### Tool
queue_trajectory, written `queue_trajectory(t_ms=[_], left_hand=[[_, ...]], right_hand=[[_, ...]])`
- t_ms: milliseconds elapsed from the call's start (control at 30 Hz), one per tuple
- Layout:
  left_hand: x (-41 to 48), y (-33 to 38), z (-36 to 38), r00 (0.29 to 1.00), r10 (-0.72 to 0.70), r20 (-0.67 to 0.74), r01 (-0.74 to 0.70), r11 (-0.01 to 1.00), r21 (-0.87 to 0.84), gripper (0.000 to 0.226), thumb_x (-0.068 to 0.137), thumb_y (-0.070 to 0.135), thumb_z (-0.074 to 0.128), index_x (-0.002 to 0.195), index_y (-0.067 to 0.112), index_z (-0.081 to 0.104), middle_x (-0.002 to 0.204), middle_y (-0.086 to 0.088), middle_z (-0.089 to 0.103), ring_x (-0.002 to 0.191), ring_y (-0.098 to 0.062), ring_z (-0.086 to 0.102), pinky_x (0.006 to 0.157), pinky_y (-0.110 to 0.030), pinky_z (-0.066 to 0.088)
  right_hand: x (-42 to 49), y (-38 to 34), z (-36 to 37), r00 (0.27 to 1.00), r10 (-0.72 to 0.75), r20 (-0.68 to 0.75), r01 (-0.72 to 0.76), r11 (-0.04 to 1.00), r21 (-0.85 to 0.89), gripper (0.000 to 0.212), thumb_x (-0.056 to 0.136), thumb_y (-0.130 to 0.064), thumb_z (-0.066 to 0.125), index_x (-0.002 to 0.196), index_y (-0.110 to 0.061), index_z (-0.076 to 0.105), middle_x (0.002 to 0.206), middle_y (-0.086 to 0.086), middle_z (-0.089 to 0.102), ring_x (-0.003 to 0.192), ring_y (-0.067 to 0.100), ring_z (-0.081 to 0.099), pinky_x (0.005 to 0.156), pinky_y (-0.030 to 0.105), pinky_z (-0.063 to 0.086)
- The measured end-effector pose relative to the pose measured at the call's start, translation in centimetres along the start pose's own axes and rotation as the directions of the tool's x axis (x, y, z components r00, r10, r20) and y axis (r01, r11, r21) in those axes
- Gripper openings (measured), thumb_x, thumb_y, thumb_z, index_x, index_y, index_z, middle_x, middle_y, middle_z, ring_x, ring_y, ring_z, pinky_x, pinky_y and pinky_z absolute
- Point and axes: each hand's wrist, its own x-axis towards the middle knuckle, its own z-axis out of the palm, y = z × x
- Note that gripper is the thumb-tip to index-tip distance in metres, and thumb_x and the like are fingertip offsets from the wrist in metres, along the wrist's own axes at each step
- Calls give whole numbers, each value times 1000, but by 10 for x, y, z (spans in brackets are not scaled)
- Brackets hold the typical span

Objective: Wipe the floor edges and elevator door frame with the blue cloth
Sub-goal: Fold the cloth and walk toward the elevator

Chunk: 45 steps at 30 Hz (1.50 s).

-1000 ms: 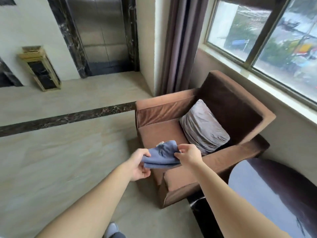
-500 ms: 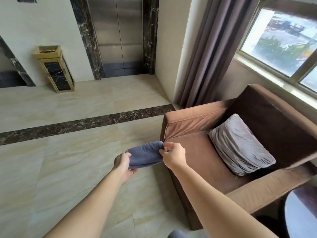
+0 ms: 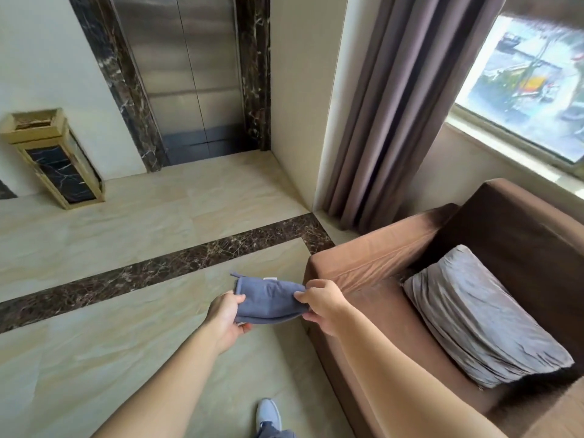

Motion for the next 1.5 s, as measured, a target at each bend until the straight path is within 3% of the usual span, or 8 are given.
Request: queue_trajectory(t_ms=[100,333,667,867,1167,1333,1433,1500], left_hand=[[44,53,14,998,0,58,-2,1000,21,27,96,9,41,104,24,62,91,-10,67,69,-24,57,58,-32,42],[137,176,79,970,47,238,-74,992,105,38,95,6,36,106,30,64,90,-3,71,70,-20,59,56,-27,41],[358,328,172,951,-51,305,-13,979,203,29,85,7,42,99,24,60,77,-6,57,59,-19,47,52,-24,35],[499,438,230,942,-94,323,17,972,234,42,83,4,41,111,30,58,90,-6,61,67,-21,49,56,-28,35],[666,528,309,933,-221,285,152,958,244,48,83,0,38,117,28,58,108,-12,59,83,-25,50,61,-29,38],[797,536,351,929,-311,200,277,944,181,32,83,3,38,97,24,58,84,-5,54,60,-19,43,59,-30,40],[879,523,372,920,-369,134,349,924,153,23,82,4,41,89,21,56,79,-5,58,63,-21,53,62,-32,45],[937,506,387,906,-414,88,402,907,127,20,83,3,43,76,20,51,60,-2,56,58,-20,50,60,-31,44]], right_hand=[[48,-47,-5,981,157,115,-178,963,203,11,86,2,65,90,-6,58,80,9,54,73,20,51,59,29,46],[155,-141,-15,945,209,250,-303,848,435,12,90,0,55,101,-4,52,76,6,46,65,17,44,55,26,36],[392,-274,-16,959,24,282,-129,924,360,52,88,7,39,128,-20,60,113,7,54,89,21,48,61,26,36],[531,-387,-11,969,17,248,-98,943,319,62,86,12,33,125,-27,61,104,6,57,75,18,49,58,28,31],[721,-471,-20,961,228,154,-256,947,197,61,87,10,35,117,-35,63,95,0,64,63,15,49,50,24,37],[854,-490,-19,934,344,97,-351,934,68,56,89,9,39,98,-41,63,97,5,57,81,21,48,62,31,40],[945,-485,-22,923,374,95,-375,927,3,60,88,10,41,121,-36,60,96,8,54,75,20,48,60,30,40],[1010,-472,-23,922,384,44,-381,923,-58,57,88,9,47,129,-29,57,101,7,56,77,19,52,63,30,44]])
